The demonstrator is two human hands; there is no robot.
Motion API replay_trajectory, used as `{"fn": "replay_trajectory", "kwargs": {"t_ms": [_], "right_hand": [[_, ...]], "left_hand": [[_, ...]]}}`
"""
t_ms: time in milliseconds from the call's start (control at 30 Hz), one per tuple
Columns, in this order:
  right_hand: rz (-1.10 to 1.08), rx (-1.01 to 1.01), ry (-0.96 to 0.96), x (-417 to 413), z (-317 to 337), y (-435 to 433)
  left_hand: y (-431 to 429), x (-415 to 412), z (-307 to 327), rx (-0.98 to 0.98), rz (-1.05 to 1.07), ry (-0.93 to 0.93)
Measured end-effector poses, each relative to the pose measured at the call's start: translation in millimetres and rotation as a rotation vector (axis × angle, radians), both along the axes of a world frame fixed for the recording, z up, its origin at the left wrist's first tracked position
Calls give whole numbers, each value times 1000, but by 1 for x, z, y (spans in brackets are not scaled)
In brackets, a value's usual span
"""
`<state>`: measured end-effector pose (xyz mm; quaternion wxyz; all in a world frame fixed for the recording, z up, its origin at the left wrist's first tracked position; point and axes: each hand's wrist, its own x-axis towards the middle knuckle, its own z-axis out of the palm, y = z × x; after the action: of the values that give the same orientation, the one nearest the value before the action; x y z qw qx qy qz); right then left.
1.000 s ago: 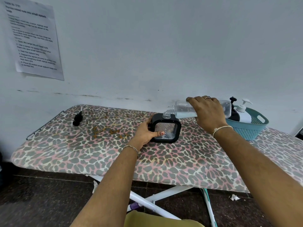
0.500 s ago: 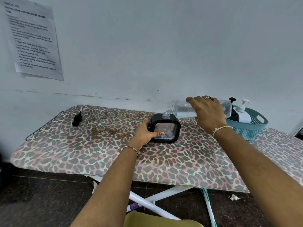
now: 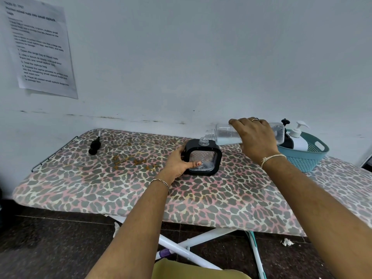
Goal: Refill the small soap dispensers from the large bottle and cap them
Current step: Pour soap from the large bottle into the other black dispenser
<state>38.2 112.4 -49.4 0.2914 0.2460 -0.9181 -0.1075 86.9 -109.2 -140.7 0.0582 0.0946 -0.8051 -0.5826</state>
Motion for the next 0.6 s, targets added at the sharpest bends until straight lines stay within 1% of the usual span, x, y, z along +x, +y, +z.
{"fn": "replay_trajectory", "kwargs": {"t_ms": [600], "right_hand": [[3,3,10,-1,0,-1]], "left_hand": [[-1,-2,-1,-4,-1,-8]]}}
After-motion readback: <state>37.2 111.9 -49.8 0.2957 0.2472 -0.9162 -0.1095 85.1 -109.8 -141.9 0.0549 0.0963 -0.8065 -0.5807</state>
